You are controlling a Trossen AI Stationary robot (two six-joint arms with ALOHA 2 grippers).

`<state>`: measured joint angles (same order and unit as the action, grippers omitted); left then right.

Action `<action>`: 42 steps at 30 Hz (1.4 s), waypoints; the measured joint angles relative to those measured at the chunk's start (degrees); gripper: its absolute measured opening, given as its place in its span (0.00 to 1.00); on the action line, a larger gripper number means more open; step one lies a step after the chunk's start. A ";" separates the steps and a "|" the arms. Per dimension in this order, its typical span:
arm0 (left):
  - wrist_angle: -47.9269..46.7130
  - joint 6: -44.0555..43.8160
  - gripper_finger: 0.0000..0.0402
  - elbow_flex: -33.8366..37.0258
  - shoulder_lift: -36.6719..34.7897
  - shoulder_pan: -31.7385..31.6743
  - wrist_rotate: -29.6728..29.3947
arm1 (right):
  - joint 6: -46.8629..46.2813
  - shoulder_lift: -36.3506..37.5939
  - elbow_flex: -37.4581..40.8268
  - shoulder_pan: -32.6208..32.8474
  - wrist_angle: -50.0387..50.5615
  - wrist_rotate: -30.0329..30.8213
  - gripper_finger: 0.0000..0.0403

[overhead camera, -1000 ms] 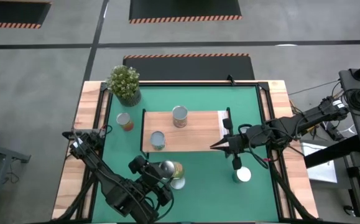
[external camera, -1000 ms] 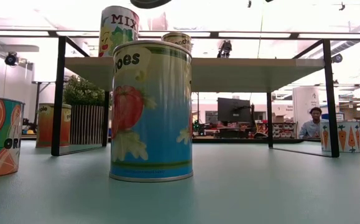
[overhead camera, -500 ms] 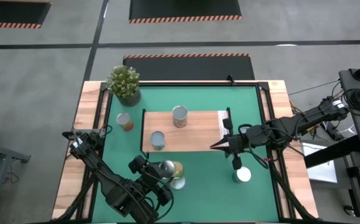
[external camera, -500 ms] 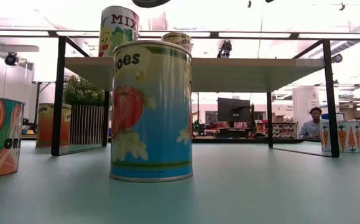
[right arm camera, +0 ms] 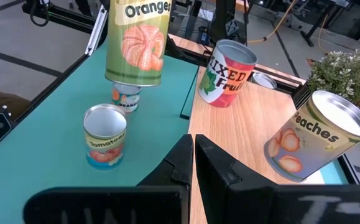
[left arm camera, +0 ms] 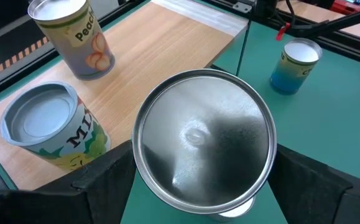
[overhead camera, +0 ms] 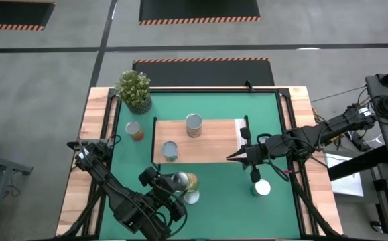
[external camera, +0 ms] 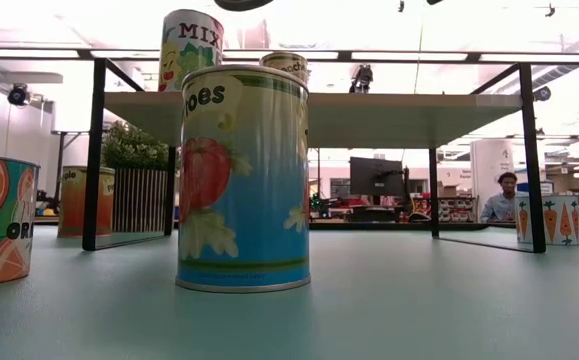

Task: Pick and place cans onto a shelf
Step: Put the canned of oranges on the shelf

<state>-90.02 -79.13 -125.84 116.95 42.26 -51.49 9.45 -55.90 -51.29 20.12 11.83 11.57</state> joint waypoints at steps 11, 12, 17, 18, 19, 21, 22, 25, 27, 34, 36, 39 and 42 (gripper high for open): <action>0.00 0.20 0.77 0.00 0.00 0.00 1.08 | -0.07 -0.02 0.04 0.02 0.14 0.00 0.02; 0.00 0.20 0.77 0.00 0.00 0.00 1.08 | -0.07 -0.02 0.04 0.00 0.16 0.00 0.02; 0.00 0.20 0.77 0.00 -0.02 0.00 1.13 | -0.05 -0.02 0.04 0.01 0.16 0.00 0.02; 0.00 0.22 0.77 0.00 -0.02 0.00 1.35 | -0.06 -0.02 0.04 0.01 0.16 0.00 0.02; 0.00 0.22 0.77 0.00 -0.04 0.00 1.56 | -0.07 -0.02 0.04 0.01 0.16 0.00 0.02; 0.00 0.22 0.77 0.00 -0.04 0.00 1.56 | -0.05 -0.02 0.04 0.01 0.16 0.00 0.02; 0.00 0.22 0.77 0.00 -0.04 0.00 1.56 | -0.07 -0.02 0.04 0.02 0.16 0.00 0.02; 0.00 0.29 0.77 0.00 -0.07 0.00 1.56 | -0.07 -0.02 0.04 0.00 0.16 0.00 0.02; 0.00 0.49 0.77 0.00 -0.07 0.00 1.56 | -0.07 -0.02 0.07 0.00 0.16 0.00 0.02; 0.00 0.50 0.77 0.00 -0.07 0.00 1.56 | -0.05 -0.02 0.09 0.01 0.16 0.00 0.02; 0.00 0.50 0.77 0.00 -0.07 0.00 1.56 | -0.07 -0.02 0.09 0.02 0.16 0.00 0.02; 0.00 0.50 0.77 0.00 -0.07 0.00 1.56 | -0.06 -0.02 0.09 0.01 0.17 0.00 0.02; 0.00 0.50 0.77 0.00 -0.07 0.00 1.56 | -0.07 -0.02 0.09 0.00 0.18 0.00 0.02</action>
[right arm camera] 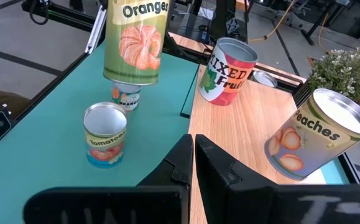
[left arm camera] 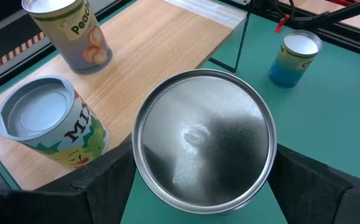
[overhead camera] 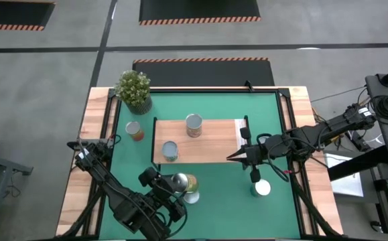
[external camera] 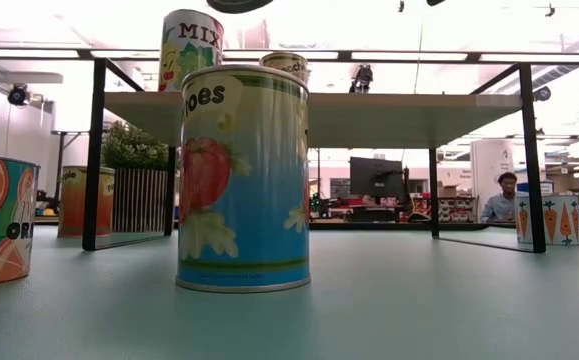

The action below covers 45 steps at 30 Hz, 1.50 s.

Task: Pick and place cans onto a shelf
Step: Put the canned of oranges on the shelf

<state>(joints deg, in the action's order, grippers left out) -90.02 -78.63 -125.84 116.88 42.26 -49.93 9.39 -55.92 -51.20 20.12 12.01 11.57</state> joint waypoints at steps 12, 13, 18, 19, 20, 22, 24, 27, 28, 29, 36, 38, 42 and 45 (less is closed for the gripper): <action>0.00 0.15 0.77 0.02 0.00 0.00 0.00 | 0.00 0.00 0.02 0.02 0.02 0.00 0.02; 0.00 0.15 0.77 0.02 0.00 0.00 0.00 | 0.00 0.00 0.02 0.00 0.01 0.00 0.02; 0.00 0.15 0.77 0.02 0.00 0.00 0.00 | 0.00 0.00 0.02 0.02 0.07 0.00 0.02; 0.00 0.15 0.77 0.02 0.00 0.00 0.00 | 0.00 0.00 0.02 0.00 0.11 0.00 0.02; 0.00 0.15 0.77 0.04 0.00 0.00 0.00 | 0.00 0.00 0.02 0.02 0.13 0.01 0.02; 0.00 0.15 0.77 0.04 0.00 0.00 0.00 | 0.00 0.00 0.02 0.00 0.13 0.00 0.02; 0.00 0.15 0.77 0.04 0.00 0.00 -0.05 | 0.00 0.00 0.02 0.02 0.14 0.00 0.02; 0.09 0.15 0.77 0.04 0.00 0.04 -1.79 | 0.06 0.02 0.02 0.00 0.15 0.00 0.02; 0.33 0.20 0.77 0.07 0.00 0.02 -2.88 | 0.15 0.21 0.03 0.01 0.18 0.00 0.02; 0.62 0.47 0.77 0.07 0.00 -0.01 -3.96 | 0.15 0.43 0.07 0.02 0.26 0.00 0.02; 8.90 9.84 0.77 0.09 0.00 -0.40 -9.59 | 0.15 4.14 1.51 1.20 1.14 0.00 0.02; 13.04 14.73 0.77 0.09 0.00 -0.83 -10.61 | 0.09 5.61 2.17 1.41 0.94 -0.01 0.02; 19.78 24.17 0.77 0.09 0.00 -2.44 -12.91 | -0.70 8.30 3.43 1.40 0.66 0.00 0.02; 22.20 28.06 0.77 0.09 0.00 -4.03 -13.20 | -0.61 9.45 4.40 1.40 0.74 -0.02 0.02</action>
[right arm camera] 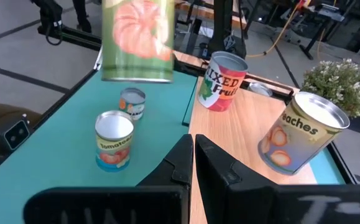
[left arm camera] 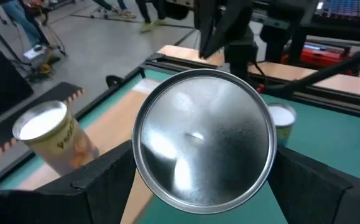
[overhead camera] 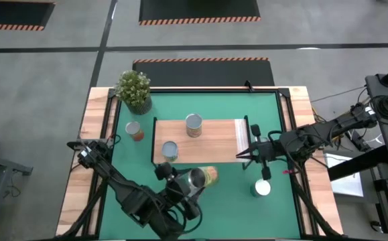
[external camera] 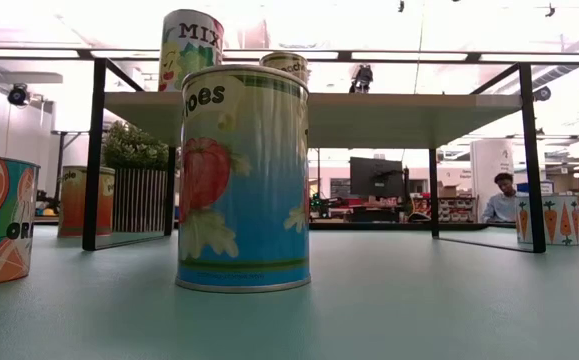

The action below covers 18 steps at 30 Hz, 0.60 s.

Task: Pick and place cans onto a shelf
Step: Put the canned of oranges on the shelf

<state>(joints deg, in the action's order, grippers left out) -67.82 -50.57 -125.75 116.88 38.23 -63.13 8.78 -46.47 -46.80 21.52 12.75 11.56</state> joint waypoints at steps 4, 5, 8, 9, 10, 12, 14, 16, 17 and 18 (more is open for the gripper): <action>-0.76 0.59 0.77 0.00 0.00 -2.94 0.01 | 0.24 1.15 0.46 0.00 -0.03 -0.01 0.02; -0.82 0.56 0.77 0.00 0.00 -3.65 0.12 | 0.24 1.37 0.52 0.00 -0.02 -0.01 0.02; -1.51 0.44 0.77 0.00 0.00 -5.97 2.99 | 0.22 1.82 0.66 0.00 0.23 -0.01 0.02; -2.34 0.09 0.77 0.00 0.00 -6.75 4.44 | 0.22 1.89 0.75 0.00 0.28 -0.01 0.02; -3.50 -0.61 0.77 0.00 0.00 -7.51 5.99 | 0.22 1.89 0.78 0.00 0.29 -0.01 0.02; -5.30 -2.45 0.77 0.00 0.00 -9.35 9.15 | 0.22 1.85 0.78 0.00 0.29 -0.01 0.02; -7.57 -3.81 0.77 0.02 0.02 -10.92 11.63 | 0.22 1.73 0.78 0.00 0.29 -0.01 0.02; -9.27 -5.06 0.77 0.02 0.02 -12.24 13.65 | 0.10 1.72 0.78 0.00 0.37 -0.01 0.02; -9.95 -5.87 0.77 0.03 0.01 -12.87 15.26 | -0.23 1.72 0.78 0.00 0.42 -0.02 0.02; -10.45 -6.29 0.77 0.04 -0.04 -13.56 17.16 | -0.31 1.72 0.78 0.00 0.40 -0.01 0.02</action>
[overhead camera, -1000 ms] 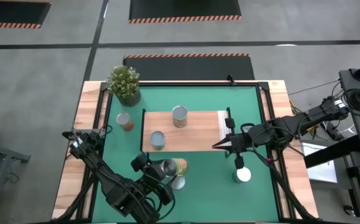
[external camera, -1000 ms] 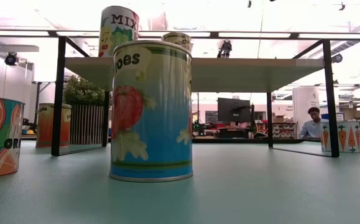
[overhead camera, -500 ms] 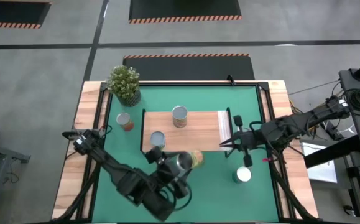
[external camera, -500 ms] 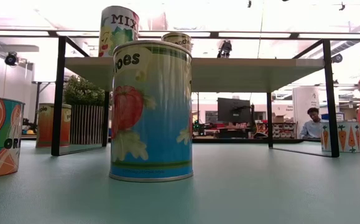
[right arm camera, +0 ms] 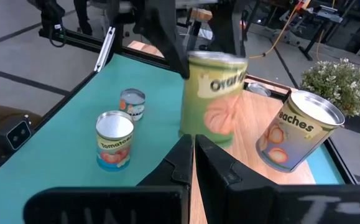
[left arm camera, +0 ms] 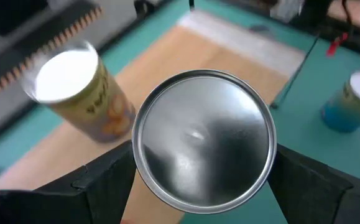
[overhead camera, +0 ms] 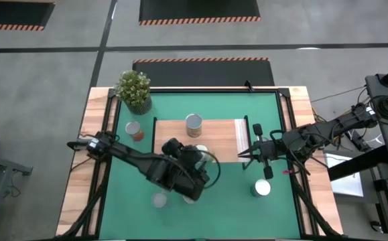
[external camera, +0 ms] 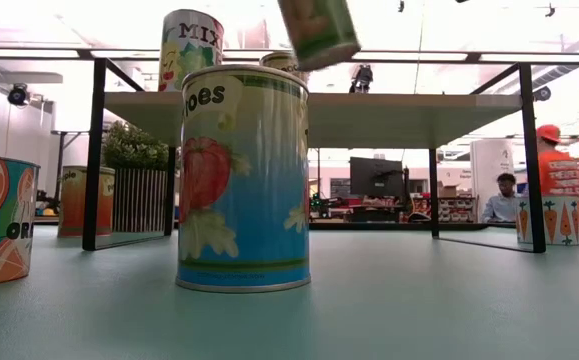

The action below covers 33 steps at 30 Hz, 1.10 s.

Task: Pick and place cans onto a shelf
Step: Put the canned of oranges on the shelf

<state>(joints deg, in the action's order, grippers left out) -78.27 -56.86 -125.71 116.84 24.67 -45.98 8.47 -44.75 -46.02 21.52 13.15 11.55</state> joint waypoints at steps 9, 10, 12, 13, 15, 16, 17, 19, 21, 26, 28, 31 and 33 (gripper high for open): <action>-0.42 0.45 0.77 0.00 -0.11 -2.39 4.83 | 0.42 0.00 0.00 0.00 0.07 0.00 0.02; -0.48 0.49 0.77 0.00 -0.11 -2.55 4.84 | 0.42 -0.02 0.00 0.00 0.15 0.00 0.02; -0.83 0.88 0.77 0.00 -0.13 -3.00 4.83 | 0.44 -0.02 0.00 0.00 0.20 0.00 0.02; -0.82 0.99 0.77 0.00 -0.13 -3.37 4.83 | 0.48 -0.02 0.00 0.00 0.20 0.00 0.02; -0.94 1.05 0.77 0.00 -0.17 -4.07 5.05 | 0.50 -0.02 0.02 0.00 0.25 0.00 0.02; -1.11 1.09 0.77 0.00 -0.17 -4.44 5.51 | 0.50 -0.02 0.02 0.00 0.24 0.00 0.02; -1.32 1.24 0.77 0.00 -0.20 -4.75 6.29 | 0.50 -0.02 0.02 0.00 0.24 0.00 0.02; -1.33 1.66 0.77 0.00 -0.20 -5.20 7.83 | 0.50 -0.02 0.03 0.00 0.24 0.00 0.02; -1.43 2.20 0.77 0.00 -0.20 -5.72 9.74 | 0.50 -0.02 0.03 0.00 0.24 0.00 0.02; -1.50 3.24 0.77 -0.02 -0.20 -6.73 11.52 | 0.50 -0.02 0.04 0.00 0.24 0.00 0.02; -1.50 3.36 0.77 -0.04 -0.20 -6.88 11.54 | 0.50 -0.02 0.04 0.00 0.26 0.00 0.02; -1.50 3.53 0.77 -0.04 -0.20 -7.16 12.11 | 0.50 -0.02 0.04 0.00 0.27 0.00 0.02; -1.52 3.99 0.77 -0.07 -0.20 -7.54 13.51 | 0.48 -0.02 0.04 0.00 0.28 0.00 0.02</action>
<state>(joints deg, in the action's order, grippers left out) -79.79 -52.88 -125.78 116.64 17.13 -32.47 8.95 -44.77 -45.98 21.52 13.43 11.55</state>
